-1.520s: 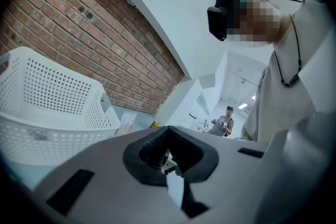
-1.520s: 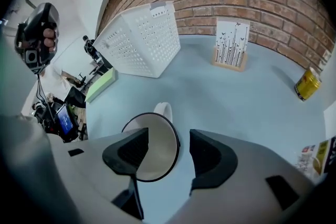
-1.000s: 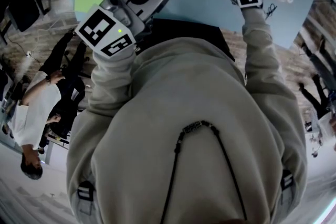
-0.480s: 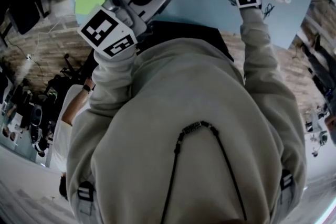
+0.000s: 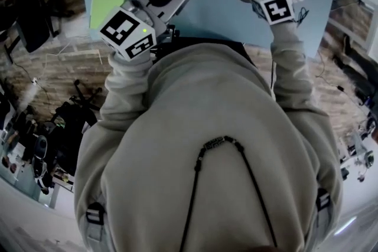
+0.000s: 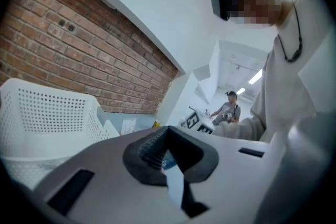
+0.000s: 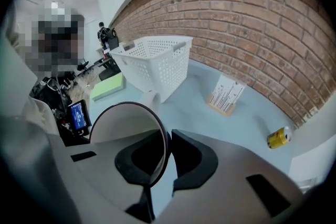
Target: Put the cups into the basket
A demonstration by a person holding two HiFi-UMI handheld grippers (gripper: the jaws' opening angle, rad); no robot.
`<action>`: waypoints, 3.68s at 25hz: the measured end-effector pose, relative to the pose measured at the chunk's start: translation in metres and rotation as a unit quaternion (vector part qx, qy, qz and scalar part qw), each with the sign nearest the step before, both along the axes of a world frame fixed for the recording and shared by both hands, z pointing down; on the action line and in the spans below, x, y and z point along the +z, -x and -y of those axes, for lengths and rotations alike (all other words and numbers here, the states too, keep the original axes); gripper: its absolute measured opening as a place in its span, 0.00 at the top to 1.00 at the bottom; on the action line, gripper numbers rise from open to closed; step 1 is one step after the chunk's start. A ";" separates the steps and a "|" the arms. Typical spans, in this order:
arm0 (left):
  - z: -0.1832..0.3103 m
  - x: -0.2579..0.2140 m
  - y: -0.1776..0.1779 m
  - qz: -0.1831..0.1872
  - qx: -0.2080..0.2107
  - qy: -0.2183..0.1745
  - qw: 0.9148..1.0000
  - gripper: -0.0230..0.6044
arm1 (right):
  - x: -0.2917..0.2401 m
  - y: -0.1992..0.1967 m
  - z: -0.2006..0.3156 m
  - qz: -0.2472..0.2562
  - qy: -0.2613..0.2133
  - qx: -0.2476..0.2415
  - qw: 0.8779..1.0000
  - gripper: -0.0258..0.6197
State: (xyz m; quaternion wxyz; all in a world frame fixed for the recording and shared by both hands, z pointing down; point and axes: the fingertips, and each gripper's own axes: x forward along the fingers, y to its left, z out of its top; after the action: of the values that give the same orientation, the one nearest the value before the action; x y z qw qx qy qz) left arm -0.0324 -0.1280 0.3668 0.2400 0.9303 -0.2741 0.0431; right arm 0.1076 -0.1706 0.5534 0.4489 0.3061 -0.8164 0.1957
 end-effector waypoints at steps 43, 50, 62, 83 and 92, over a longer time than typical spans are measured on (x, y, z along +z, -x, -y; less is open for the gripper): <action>0.043 -0.105 0.049 -0.012 0.010 -0.078 0.997 0.97 | -0.213 0.120 0.033 0.052 -0.133 -0.101 0.985 0.88; 0.067 -0.092 0.098 -0.009 -0.017 -0.072 0.997 0.97 | -0.205 0.164 0.060 0.050 -0.126 -0.117 0.984 0.88; 0.108 -0.065 0.161 -0.023 -0.052 -0.048 0.997 0.97 | -0.164 0.238 0.106 0.035 -0.097 -0.157 0.982 0.88; 0.162 0.009 0.186 -0.032 -0.093 0.032 0.995 0.97 | 0.017 0.292 0.147 -0.045 0.037 -0.232 0.971 0.88; 0.156 0.015 0.188 -0.040 -0.085 0.048 0.994 0.97 | 0.077 0.288 0.129 -0.076 0.087 -0.238 0.964 0.88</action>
State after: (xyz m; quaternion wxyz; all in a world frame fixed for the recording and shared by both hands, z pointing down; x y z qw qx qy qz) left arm -0.2207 -0.2840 0.3818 0.2975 0.8923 -0.3396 -0.0015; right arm -0.1805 -0.2996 0.6305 0.5680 0.0769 -0.8090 0.1302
